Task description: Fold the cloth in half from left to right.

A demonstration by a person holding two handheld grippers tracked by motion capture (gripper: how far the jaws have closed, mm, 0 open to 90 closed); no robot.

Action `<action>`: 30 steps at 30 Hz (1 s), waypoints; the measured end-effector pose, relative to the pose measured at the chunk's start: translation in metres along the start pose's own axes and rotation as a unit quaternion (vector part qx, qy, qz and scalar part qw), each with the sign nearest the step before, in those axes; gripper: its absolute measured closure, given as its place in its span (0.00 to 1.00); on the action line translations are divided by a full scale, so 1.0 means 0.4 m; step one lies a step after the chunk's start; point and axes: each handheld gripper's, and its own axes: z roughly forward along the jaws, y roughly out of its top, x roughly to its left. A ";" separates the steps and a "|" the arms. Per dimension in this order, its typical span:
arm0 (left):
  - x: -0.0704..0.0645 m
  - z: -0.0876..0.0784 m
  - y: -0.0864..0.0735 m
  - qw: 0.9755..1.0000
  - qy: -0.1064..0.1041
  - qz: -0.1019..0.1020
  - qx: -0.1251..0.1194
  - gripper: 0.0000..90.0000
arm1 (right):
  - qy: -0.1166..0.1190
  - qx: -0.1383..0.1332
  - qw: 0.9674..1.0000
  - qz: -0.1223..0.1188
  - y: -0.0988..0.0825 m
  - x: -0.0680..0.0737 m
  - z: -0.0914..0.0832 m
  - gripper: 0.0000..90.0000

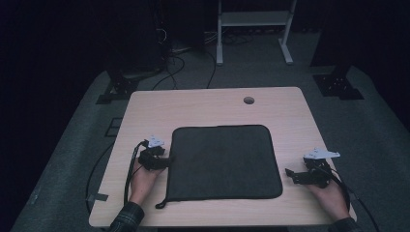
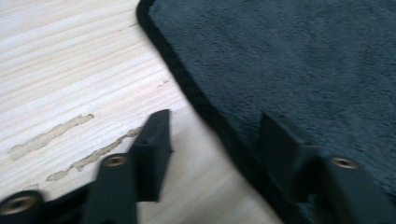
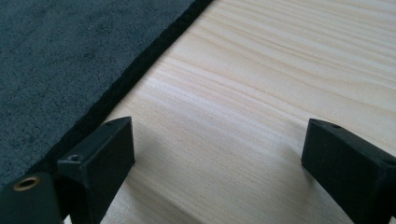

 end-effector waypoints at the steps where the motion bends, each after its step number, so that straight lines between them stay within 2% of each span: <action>1: -0.002 -0.001 0.000 1.000 -0.001 -0.002 0.000 0.55 | 0.000 0.000 1.000 0.000 0.000 0.000 0.000 0.09; 3: -0.003 -0.002 0.000 1.000 -0.007 -0.001 -0.002 0.58 | 0.000 0.000 1.000 0.000 0.000 0.000 0.000 0.09; 4: -0.004 -0.002 0.000 1.000 -0.009 -0.002 -0.002 0.65 | 0.000 0.000 1.000 0.000 0.000 0.000 0.000 0.09; 7: -0.007 -0.002 0.000 1.000 -0.017 -0.002 -0.004 0.78 | 0.000 0.000 1.000 0.000 0.000 0.000 0.000 0.09; 12: -0.008 0.002 0.002 0.999 -0.034 -0.007 -0.004 0.96 | 0.000 0.000 1.000 0.000 0.000 0.000 0.000 0.09; 23: 0.009 -0.012 0.005 0.999 -0.043 -0.014 -0.003 0.97 | 0.000 0.000 1.000 0.000 0.000 0.000 0.000 0.09; 27: 0.022 -0.027 0.006 0.999 -0.032 -0.004 0.003 0.97 | 0.001 0.000 1.000 -0.001 0.000 0.000 0.000 0.09; 30: 0.043 -0.042 0.001 1.000 -0.027 -0.014 0.000 0.97 | 0.001 0.000 1.000 -0.001 -0.001 0.000 -0.001 0.09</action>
